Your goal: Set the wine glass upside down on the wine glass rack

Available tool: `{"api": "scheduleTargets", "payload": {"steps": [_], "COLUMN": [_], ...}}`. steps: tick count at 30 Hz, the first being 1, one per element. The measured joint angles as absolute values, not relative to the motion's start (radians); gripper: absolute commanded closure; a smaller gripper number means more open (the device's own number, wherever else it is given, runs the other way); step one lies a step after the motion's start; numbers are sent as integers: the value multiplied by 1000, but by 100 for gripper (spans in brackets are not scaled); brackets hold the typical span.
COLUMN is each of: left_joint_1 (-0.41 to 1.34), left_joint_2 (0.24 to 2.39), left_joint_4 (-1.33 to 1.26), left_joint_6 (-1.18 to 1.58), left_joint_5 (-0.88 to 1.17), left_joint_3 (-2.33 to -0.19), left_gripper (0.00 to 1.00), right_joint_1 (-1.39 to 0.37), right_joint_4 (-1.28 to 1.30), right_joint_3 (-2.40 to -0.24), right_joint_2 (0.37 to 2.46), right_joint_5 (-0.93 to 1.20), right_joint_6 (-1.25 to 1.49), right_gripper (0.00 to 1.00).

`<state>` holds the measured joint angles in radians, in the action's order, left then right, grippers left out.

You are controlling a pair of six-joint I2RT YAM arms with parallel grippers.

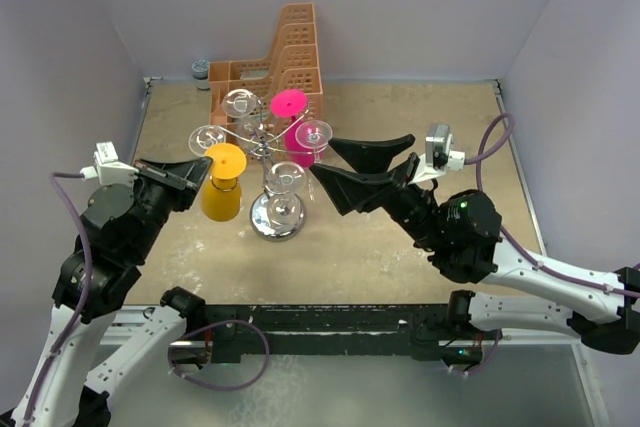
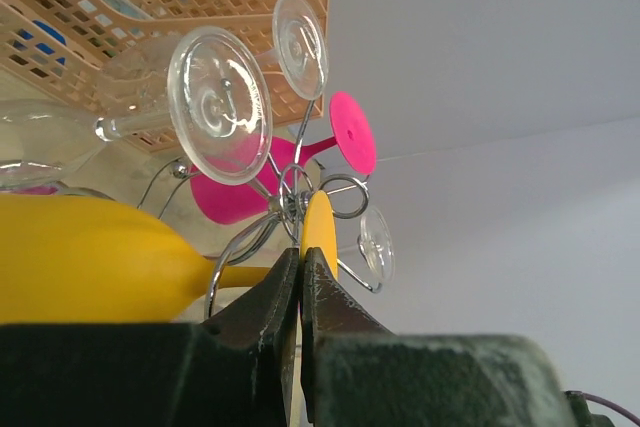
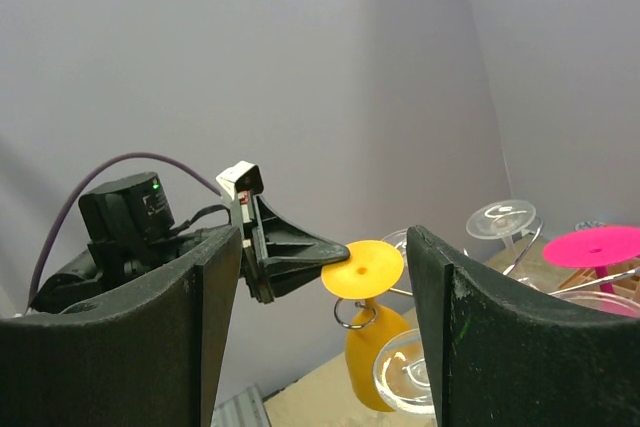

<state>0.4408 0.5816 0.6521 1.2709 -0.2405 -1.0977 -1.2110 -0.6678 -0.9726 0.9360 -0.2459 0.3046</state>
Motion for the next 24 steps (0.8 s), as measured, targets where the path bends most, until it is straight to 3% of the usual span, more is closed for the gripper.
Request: {"api": "scheduleTargets", "payload": {"steps": [24], "left_joint_1": [441], "left_joint_2": [556], "left_joint_4": [793], "left_joint_6": [1237], "left_joint_5": [-212], "left_joint_3": [-1153], "left_gripper": [100], "right_joint_1": [-1211], "right_joint_4": [-645], "right_joint_3": [-973], "right_joint_2": [958], "right_joint_5": [-250], "right_joint_6": [323], "right_gripper": [31]}}
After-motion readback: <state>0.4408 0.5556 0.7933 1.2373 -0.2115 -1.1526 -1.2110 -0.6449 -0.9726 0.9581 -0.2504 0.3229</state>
